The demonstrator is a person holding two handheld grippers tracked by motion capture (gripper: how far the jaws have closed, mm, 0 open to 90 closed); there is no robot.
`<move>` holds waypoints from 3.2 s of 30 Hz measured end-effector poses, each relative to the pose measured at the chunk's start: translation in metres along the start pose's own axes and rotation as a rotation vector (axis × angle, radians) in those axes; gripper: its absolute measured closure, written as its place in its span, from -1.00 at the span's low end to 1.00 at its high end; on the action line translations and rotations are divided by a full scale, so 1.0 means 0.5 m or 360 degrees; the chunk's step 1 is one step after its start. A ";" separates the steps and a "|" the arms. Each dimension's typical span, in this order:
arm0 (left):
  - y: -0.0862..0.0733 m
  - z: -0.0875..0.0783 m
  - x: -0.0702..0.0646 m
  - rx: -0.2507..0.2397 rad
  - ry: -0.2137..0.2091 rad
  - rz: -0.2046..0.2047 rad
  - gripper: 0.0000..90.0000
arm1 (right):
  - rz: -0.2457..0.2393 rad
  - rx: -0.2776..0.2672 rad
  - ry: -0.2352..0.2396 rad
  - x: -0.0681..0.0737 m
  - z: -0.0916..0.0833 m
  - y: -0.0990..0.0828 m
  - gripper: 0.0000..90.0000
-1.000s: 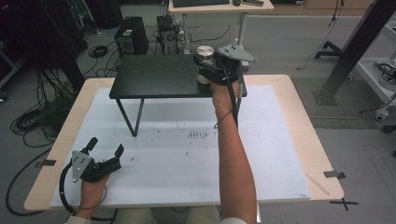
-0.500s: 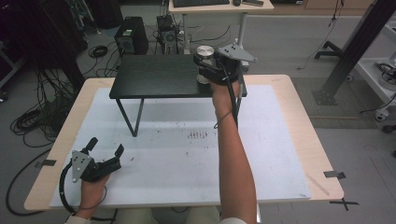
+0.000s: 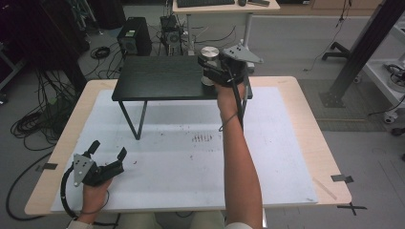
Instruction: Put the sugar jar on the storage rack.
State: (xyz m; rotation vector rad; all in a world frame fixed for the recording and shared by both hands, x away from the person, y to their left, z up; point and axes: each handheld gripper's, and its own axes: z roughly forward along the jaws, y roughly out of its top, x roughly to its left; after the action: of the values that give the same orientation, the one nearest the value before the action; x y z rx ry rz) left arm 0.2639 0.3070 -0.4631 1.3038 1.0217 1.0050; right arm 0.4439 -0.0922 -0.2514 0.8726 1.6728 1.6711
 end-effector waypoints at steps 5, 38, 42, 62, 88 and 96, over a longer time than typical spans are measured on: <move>0.000 0.000 0.000 0.0000 0.0000 -0.0001 -0.97 | 0.0001 0.0000 -0.0001 0.000 0.000 0.000 -0.05; 0.000 0.000 0.000 0.0000 -0.0001 0.0001 -0.97 | 0.0001 -0.0002 -0.0003 0.000 0.000 0.000 -0.05; 0.000 0.000 0.000 -0.0003 -0.0001 -0.0003 -0.97 | -0.0001 -0.0003 -0.0002 0.000 0.000 0.000 -0.05; 0.000 0.000 0.000 0.0001 -0.0001 0.0002 -0.96 | 0.0084 -0.0074 -0.0068 -0.012 -0.013 0.002 -0.73; 0.000 0.000 0.000 -0.0004 -0.0002 0.0001 -0.97 | -0.0066 -0.0147 -0.0096 0.014 -0.145 0.045 -0.94; 0.000 0.000 0.000 -0.0003 -0.0002 0.0005 -0.97 | -0.0124 -0.0190 -0.0005 0.047 -0.220 0.026 -0.94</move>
State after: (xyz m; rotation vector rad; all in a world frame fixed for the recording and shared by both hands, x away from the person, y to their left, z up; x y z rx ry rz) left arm 0.2640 0.3071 -0.4631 1.3047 1.0183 1.0072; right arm 0.3421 -0.1389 -0.2359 0.7434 1.5671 1.6961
